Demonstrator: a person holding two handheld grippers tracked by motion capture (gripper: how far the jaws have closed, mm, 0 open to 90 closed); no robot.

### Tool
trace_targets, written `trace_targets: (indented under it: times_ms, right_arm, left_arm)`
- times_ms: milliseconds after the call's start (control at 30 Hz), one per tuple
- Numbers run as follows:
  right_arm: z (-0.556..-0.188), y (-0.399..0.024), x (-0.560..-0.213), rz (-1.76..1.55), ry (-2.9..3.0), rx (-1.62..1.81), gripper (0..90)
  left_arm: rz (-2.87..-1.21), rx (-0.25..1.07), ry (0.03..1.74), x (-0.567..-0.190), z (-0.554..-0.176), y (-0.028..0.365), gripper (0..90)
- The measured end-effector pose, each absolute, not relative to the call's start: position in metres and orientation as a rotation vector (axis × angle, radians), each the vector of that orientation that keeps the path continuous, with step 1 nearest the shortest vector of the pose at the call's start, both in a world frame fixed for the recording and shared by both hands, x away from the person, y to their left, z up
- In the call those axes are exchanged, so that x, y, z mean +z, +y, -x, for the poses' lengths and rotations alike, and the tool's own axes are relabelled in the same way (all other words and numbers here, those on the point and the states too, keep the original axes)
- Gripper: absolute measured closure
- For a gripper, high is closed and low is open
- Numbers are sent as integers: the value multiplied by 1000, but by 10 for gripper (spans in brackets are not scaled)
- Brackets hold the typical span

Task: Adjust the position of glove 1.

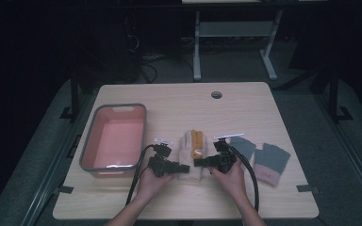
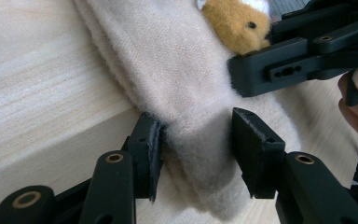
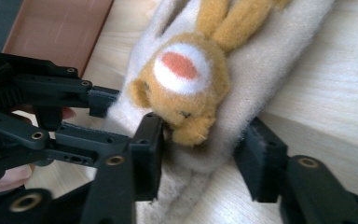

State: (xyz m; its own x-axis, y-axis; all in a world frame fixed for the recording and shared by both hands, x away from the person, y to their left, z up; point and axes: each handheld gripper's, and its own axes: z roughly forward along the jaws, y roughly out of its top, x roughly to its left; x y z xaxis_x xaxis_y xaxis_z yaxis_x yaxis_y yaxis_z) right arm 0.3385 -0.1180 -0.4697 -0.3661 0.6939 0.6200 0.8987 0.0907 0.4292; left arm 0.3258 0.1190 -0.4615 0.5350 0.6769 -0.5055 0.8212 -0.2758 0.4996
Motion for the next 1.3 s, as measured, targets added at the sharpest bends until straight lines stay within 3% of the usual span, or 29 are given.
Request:
trace_targets:
  times_ms: [700,1300]
  right_arm:
    - [-340,-113,-472,1589,-2087,-1162,762]
    - [-337,-109,-449,1536,-2140,-1150,806]
  left_arm:
    - [-1936,-404,1218,-469,-336,124,668]
    - [-1895,-439,1196,-459,-336,134,677]
